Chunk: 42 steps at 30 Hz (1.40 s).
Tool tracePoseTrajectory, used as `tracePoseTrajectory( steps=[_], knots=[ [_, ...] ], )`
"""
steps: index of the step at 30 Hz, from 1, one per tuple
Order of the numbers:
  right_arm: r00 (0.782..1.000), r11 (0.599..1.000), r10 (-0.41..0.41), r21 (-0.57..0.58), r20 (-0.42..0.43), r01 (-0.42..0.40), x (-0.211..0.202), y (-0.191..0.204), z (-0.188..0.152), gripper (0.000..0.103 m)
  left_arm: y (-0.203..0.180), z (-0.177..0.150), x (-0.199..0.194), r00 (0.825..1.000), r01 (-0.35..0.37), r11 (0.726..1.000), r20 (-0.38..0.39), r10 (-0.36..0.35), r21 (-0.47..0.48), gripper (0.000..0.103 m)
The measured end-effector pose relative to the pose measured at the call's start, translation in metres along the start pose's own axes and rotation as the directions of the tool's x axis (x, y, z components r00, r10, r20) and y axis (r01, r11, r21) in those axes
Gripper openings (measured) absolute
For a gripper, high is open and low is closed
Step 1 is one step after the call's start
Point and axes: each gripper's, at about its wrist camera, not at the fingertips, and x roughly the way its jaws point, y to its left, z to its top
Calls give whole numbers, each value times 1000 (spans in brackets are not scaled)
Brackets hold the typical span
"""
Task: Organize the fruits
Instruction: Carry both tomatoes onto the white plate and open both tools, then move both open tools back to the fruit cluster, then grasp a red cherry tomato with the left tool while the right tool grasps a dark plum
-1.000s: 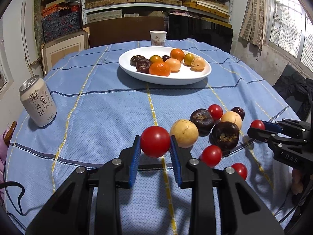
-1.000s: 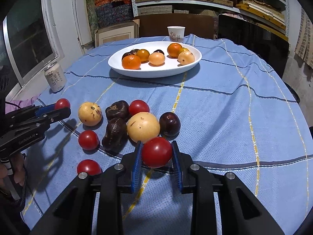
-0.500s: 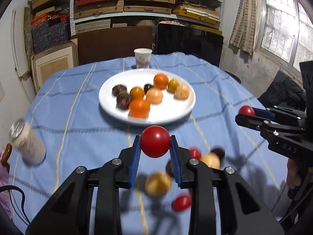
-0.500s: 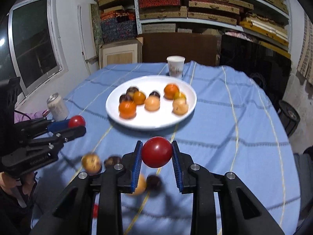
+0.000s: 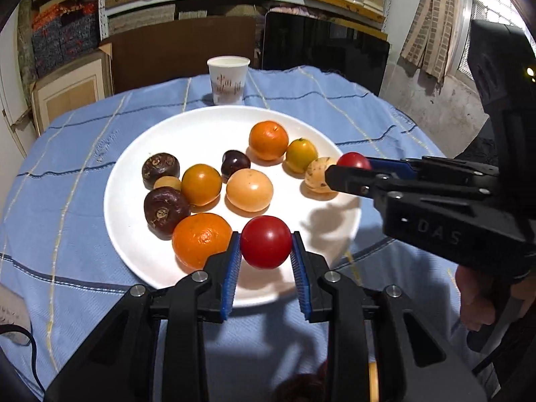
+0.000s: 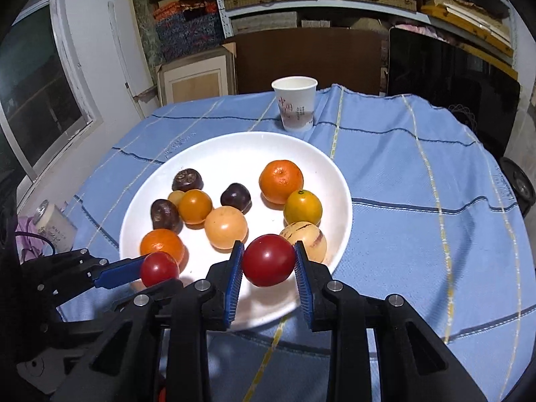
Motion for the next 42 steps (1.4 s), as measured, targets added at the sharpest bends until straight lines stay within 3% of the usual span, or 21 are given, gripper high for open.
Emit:
tracePoseTrajectory(
  steps=[3,5,6,9,11,17,25,28,33,38,40,42],
  knots=[
    [1000,1000,-14,3,25,14,-1,2,0,47,3,-1,3,1000,24,1000,-13,-24,-12,38],
    [999,1000,-23,5,40,23,-7,4,-2,47,2,-1,-3,1000,21,1000,13,-21,-7,65],
    [999,1000,-25,10,44,24,-11,4,-3,47,0,-2,-6,1000,3,1000,31,-3,-4,69],
    [998,999,-20,29,59,19,-31,5,-12,49,-3,-5,-23,998,1,1000,62,-1,5,71],
    [997,999,-23,34,71,21,-49,6,-23,57,-5,-14,-38,998,9,1000,67,-10,17,73],
    [996,999,-19,46,83,15,-101,16,-88,66,-29,-76,-89,997,-3,989,75,-9,149,78],
    [999,994,-22,107,49,17,-120,27,-178,67,-40,-155,-112,1000,-18,979,26,13,201,79],
    [999,992,-37,121,38,32,-117,28,-192,67,-40,-165,-109,1000,-9,983,11,7,185,79],
    [999,980,10,200,32,-16,-116,13,-199,69,-44,-174,-116,1000,16,984,17,-19,180,78],
    [999,973,15,230,29,-21,-114,8,-200,69,-58,-180,-119,999,41,976,21,-46,215,69],
    [999,977,8,212,31,-14,-115,12,-200,69,-60,-180,-111,999,50,975,-15,-48,214,52],
    [999,978,10,207,32,-16,-115,14,-199,69,-61,-180,-104,997,68,976,-56,-57,208,46]
  ],
)
